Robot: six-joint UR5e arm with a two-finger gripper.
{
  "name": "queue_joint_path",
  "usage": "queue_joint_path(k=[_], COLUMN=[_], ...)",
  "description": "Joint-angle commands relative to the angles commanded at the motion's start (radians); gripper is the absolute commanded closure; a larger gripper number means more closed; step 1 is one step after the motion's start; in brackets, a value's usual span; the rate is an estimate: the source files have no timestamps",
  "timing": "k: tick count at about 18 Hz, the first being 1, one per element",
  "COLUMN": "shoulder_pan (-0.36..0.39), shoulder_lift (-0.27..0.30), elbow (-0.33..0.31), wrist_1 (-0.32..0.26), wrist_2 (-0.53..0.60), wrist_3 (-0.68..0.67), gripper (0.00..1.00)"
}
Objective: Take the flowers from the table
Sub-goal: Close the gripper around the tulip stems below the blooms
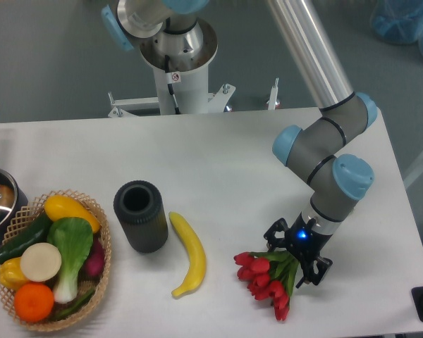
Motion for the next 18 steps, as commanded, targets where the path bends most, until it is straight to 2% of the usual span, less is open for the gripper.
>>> queue_joint_path(k=[4,12,16,18], shoulder_pan=[0.003,0.006,0.011,0.012], shoulder_lift=[0.002,0.003,0.008,0.009], elbow=[-0.002,-0.003,-0.002,-0.002], wrist_1=[0.0,0.0,-0.002,-0.002], wrist_2=[-0.002,-0.003,-0.008,-0.009], wrist_3=[0.005,0.005,0.003,0.003], gripper=[0.09,0.45,0.56,0.56])
